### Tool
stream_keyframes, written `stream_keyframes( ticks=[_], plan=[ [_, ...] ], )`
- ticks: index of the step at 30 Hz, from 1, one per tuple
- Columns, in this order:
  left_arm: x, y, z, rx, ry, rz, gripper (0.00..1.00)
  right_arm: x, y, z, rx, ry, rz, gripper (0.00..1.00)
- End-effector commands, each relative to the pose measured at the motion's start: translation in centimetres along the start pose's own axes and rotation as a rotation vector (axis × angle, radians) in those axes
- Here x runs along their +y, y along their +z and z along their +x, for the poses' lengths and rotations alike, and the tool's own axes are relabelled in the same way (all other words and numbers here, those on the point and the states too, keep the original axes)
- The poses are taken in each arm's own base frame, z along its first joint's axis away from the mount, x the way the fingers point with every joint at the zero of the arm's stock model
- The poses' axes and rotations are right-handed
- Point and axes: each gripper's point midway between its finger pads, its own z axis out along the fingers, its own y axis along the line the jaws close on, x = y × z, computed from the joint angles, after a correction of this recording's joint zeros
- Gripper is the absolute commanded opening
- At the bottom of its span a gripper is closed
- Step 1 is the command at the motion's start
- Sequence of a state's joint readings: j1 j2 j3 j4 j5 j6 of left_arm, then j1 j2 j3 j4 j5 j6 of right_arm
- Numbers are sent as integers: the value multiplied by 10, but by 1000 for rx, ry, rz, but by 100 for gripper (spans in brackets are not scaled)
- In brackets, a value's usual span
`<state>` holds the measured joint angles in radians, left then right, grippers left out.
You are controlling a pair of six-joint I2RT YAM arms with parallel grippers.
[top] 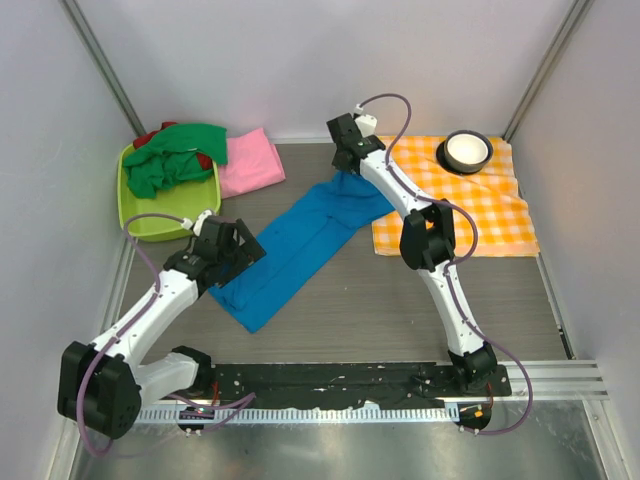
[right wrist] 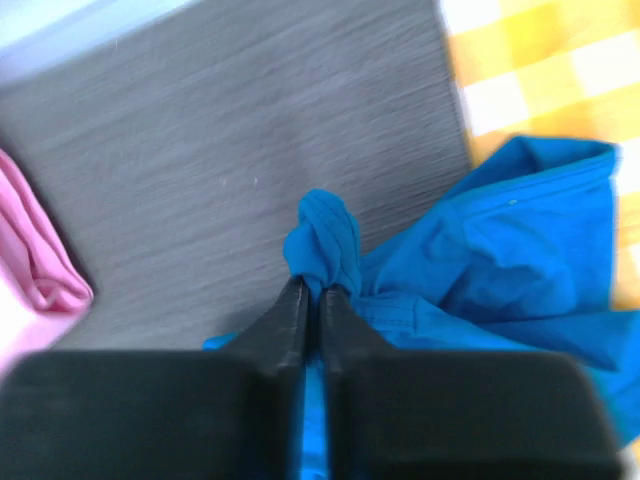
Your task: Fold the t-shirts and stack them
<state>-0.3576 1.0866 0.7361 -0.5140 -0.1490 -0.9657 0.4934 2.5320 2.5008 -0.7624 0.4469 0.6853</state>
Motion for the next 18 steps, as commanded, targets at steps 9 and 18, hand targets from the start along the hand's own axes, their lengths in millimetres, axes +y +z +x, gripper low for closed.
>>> stream_keyframes(
  ticks=[9,18],
  plan=[
    [-5,24,7,2,24,-1,100,9,-34,14,-82,-111,-146,98],
    [20,45,57,89,94,-115,100,-52,-137,-16,-212,-92,-140,100]
  ],
)
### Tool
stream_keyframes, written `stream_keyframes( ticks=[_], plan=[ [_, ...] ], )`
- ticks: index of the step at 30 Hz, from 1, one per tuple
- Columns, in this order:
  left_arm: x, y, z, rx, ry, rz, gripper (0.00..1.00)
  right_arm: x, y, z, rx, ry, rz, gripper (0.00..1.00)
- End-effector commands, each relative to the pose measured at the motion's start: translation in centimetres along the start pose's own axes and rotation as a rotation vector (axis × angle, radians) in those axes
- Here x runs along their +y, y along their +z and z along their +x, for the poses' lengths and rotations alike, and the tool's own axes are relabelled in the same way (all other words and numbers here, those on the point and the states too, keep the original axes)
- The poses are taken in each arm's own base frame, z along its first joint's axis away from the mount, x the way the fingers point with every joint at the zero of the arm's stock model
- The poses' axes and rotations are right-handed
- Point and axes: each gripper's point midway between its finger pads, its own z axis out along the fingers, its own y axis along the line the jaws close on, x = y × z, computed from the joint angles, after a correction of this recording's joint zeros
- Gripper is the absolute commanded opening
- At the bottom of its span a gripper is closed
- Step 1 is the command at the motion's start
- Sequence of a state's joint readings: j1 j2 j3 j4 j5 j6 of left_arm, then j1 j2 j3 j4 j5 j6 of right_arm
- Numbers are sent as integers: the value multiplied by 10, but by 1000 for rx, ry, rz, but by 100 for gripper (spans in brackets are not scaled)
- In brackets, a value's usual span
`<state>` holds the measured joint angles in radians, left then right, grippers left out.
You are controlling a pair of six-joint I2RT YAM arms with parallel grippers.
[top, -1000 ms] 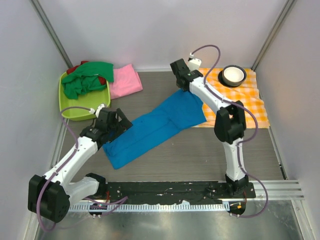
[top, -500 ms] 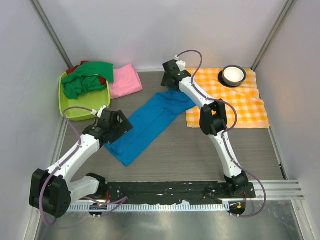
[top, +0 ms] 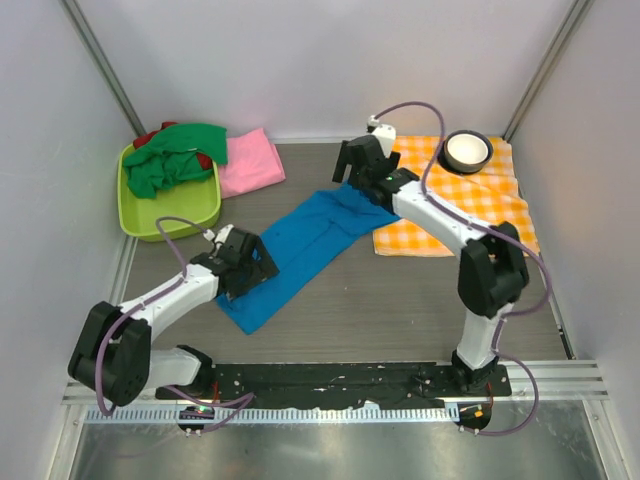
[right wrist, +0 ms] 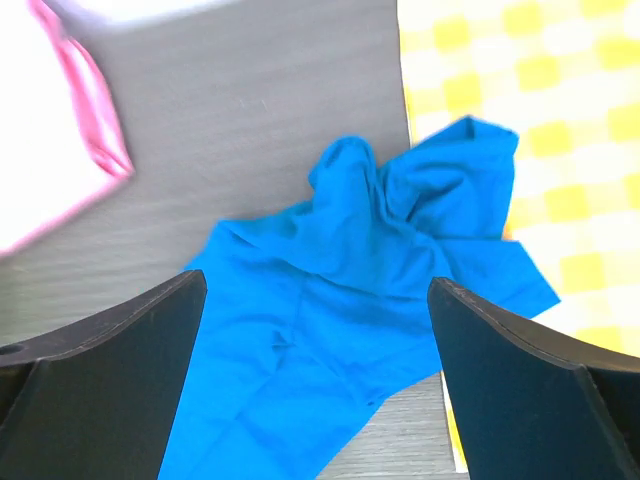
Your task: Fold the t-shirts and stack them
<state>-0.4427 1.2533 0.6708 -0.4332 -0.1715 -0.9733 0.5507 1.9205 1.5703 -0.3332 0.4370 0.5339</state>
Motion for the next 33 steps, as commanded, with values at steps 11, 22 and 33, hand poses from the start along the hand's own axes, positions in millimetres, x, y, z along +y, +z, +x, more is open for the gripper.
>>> stream_keyframes(
  ticks=[11,22,33],
  plan=[
    [3,15,64,22,71,-65,100,-47,-95,-24,-158,68,-49,100],
    [-89,-50,191,90,184,199,100,-68,-107,-18,-94,1,47,100],
    [-181,-109,297,134,394,403,100,-82,-108,-9,-30,-26,102,100]
  ],
)
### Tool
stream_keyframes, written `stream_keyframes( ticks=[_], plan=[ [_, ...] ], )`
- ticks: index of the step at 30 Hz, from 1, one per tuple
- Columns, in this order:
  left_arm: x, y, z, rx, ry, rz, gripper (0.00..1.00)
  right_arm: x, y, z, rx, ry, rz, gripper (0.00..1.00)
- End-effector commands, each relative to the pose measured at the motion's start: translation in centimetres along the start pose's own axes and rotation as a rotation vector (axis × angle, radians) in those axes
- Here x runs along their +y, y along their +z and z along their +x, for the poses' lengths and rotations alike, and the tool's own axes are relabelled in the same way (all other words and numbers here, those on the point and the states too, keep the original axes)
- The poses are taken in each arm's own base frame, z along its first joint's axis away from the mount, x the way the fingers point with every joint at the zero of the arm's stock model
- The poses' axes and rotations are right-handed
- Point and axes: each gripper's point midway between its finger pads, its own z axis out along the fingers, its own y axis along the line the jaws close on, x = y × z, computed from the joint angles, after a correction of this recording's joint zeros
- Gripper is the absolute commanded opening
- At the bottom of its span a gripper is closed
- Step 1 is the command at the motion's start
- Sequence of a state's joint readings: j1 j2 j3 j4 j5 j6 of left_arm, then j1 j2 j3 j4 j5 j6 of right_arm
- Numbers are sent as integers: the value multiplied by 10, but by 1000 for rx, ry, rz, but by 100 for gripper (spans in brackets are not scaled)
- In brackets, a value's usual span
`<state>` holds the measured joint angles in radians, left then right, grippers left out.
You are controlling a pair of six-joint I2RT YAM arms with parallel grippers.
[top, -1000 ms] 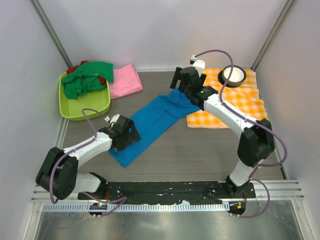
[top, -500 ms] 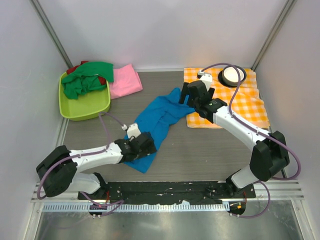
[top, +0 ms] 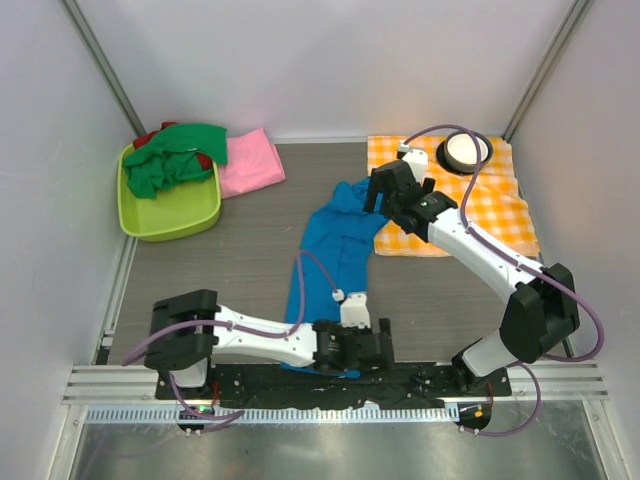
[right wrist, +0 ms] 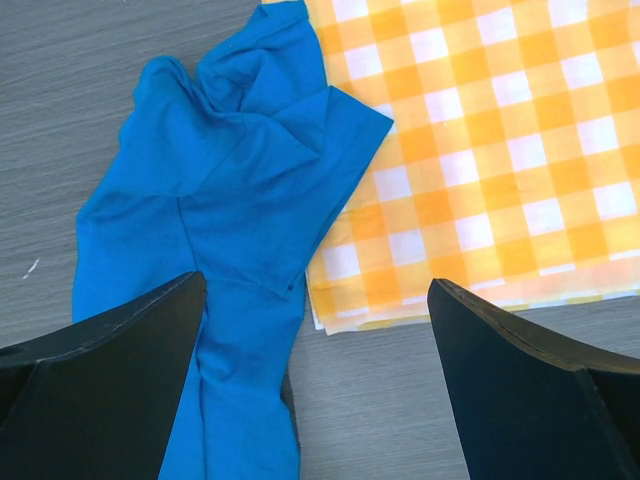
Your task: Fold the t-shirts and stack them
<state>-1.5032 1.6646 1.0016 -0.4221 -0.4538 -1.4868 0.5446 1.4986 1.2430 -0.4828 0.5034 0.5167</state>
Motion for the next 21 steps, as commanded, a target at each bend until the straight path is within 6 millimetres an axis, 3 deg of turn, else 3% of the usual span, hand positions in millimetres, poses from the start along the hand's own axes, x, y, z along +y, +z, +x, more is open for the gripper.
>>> stream_keyframes(
  ticks=[1,3,4,5,7,8,9,10,12,13,14,15,16,18,19,21],
  plan=[
    [-78,-21,4,-63,50,153,100,-6,-7,-17,-27,7,23,100],
    [-88,-28,3,-86,111,159,100,-7,0,-11,-2,3,23,100],
    [-104,-39,-3,-94,115,192,100,-6,4,-10,1,0,23,100],
    [-99,-43,-7,-99,143,163,100,-4,7,-9,4,6,12,100],
    [-105,-63,-34,-136,179,173,100,14,20,-6,34,35,-85,100],
    [-94,-69,-48,-173,205,133,100,22,24,-8,39,43,-125,100],
    [-93,-90,-68,-206,187,154,100,35,25,-9,51,41,-183,100],
    [-81,-91,-86,-232,205,130,100,43,36,-6,60,38,-198,100],
    [-65,-103,-109,-236,189,130,100,64,41,-24,49,47,-257,100],
    [-45,-112,-133,-260,144,128,100,75,54,-13,97,42,-283,99],
    [-30,-115,-142,-257,125,111,100,91,53,-32,72,56,-323,98],
    [-19,-117,-152,-270,114,111,100,96,60,-29,94,53,-323,98],
    [8,-124,-173,-307,53,96,100,107,72,-36,94,57,-331,97],
    [47,-123,-190,-346,6,39,100,113,85,-36,105,53,-320,97],
    [60,-135,-198,-366,-25,45,100,119,96,-34,112,55,-319,97],
    [85,-137,-210,-391,-62,7,100,127,105,-33,116,63,-329,95]
  ],
)
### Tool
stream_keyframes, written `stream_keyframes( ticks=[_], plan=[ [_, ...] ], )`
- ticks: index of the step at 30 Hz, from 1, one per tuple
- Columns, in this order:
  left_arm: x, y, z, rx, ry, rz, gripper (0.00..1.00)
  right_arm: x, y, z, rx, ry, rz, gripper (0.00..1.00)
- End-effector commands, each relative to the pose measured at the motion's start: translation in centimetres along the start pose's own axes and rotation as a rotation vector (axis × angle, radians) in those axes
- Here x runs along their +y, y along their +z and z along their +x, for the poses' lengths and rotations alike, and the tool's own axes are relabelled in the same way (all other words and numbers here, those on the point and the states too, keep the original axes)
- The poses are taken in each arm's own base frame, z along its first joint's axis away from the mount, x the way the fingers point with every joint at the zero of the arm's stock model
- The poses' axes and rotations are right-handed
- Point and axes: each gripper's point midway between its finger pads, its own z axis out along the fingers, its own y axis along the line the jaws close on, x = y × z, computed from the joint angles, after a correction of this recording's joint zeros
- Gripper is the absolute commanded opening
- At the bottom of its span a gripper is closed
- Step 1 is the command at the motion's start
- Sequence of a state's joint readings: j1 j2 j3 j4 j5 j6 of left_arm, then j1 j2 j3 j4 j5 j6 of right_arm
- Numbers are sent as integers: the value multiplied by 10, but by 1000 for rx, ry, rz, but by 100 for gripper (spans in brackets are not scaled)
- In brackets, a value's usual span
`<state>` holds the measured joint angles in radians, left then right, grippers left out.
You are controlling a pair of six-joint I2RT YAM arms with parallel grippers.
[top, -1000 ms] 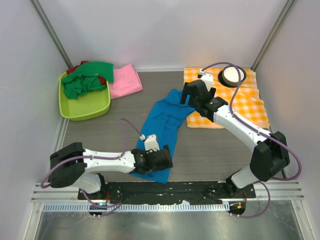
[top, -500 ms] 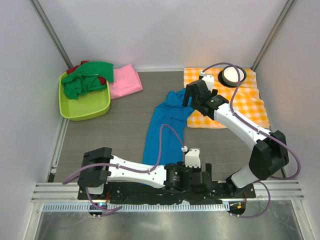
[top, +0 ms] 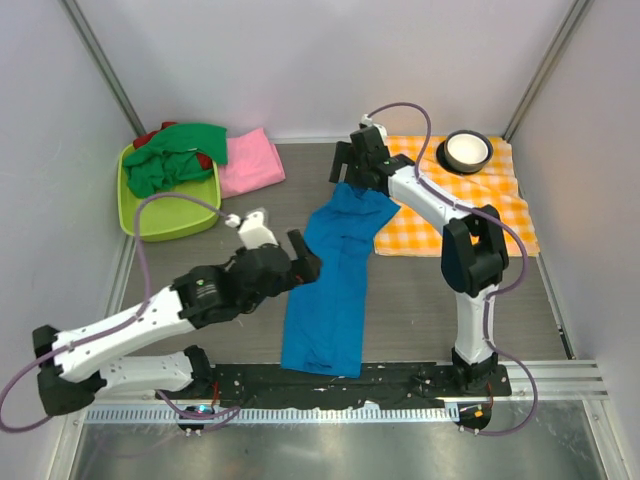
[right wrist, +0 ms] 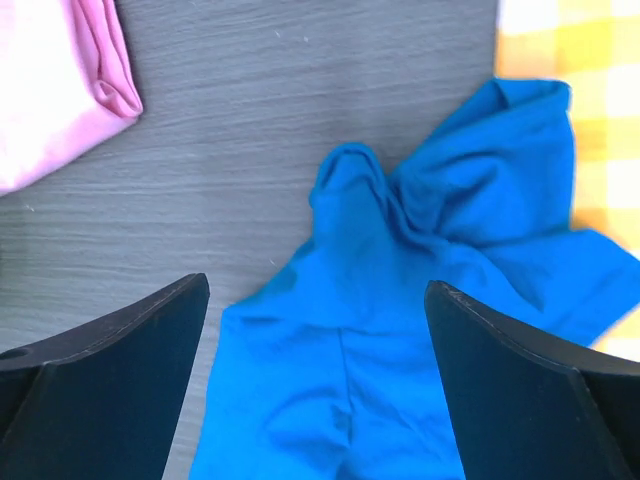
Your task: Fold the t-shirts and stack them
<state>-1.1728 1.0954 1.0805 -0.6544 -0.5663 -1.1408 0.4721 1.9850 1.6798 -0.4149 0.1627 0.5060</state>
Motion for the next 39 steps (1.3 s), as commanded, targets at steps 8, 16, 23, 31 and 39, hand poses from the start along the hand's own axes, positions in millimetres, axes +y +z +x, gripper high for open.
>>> stream_keyframes(
  ticks=[8,16,23,31,39],
  plan=[
    [97,-7,-22,-32,6,-185,100,34,57,9,68,29,-84,89],
    [101,4,-17,-5,-3,-181,100,23,77,19,73,-8,-39,75],
    [107,8,-13,1,-10,-182,100,21,85,18,57,-26,-23,9],
    [109,10,-12,6,-1,-189,100,28,75,2,-44,-114,-3,1],
    [111,15,-7,25,5,-193,100,49,57,-30,-242,-128,-83,1]
  ],
)
